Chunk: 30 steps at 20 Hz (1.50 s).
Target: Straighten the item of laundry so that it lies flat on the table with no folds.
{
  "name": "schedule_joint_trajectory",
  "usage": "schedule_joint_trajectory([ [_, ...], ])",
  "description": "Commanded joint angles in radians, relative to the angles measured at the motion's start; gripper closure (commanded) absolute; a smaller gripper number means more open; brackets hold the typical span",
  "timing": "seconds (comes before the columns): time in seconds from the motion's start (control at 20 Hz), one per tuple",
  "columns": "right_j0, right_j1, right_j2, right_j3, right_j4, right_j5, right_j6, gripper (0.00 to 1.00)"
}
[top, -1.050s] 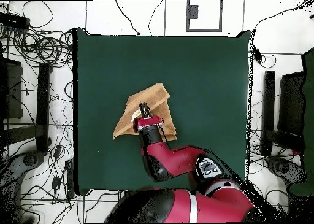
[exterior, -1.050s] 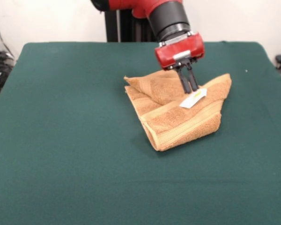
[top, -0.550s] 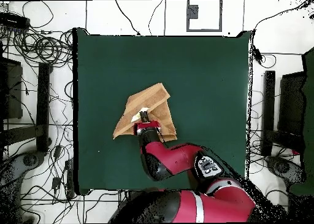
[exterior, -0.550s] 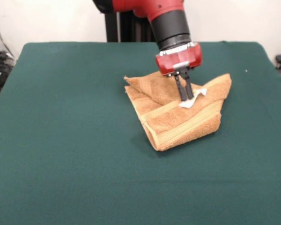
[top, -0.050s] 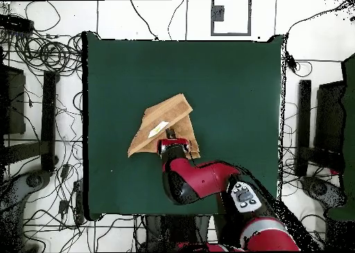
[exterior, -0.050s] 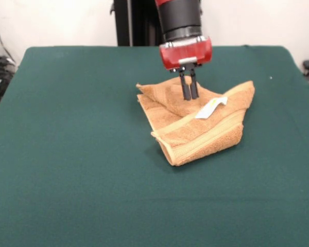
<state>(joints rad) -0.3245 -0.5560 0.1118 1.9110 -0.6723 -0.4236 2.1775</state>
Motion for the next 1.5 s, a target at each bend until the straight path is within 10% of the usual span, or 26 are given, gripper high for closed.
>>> schedule_joint_trajectory([
  [0.05, -0.003, -0.063, 0.117, 0.076, 0.005, 0.116, 0.126, 1.0],
  [1.5, 0.177, 0.066, -0.082, -0.058, 0.147, 0.183, 0.063, 1.0],
])
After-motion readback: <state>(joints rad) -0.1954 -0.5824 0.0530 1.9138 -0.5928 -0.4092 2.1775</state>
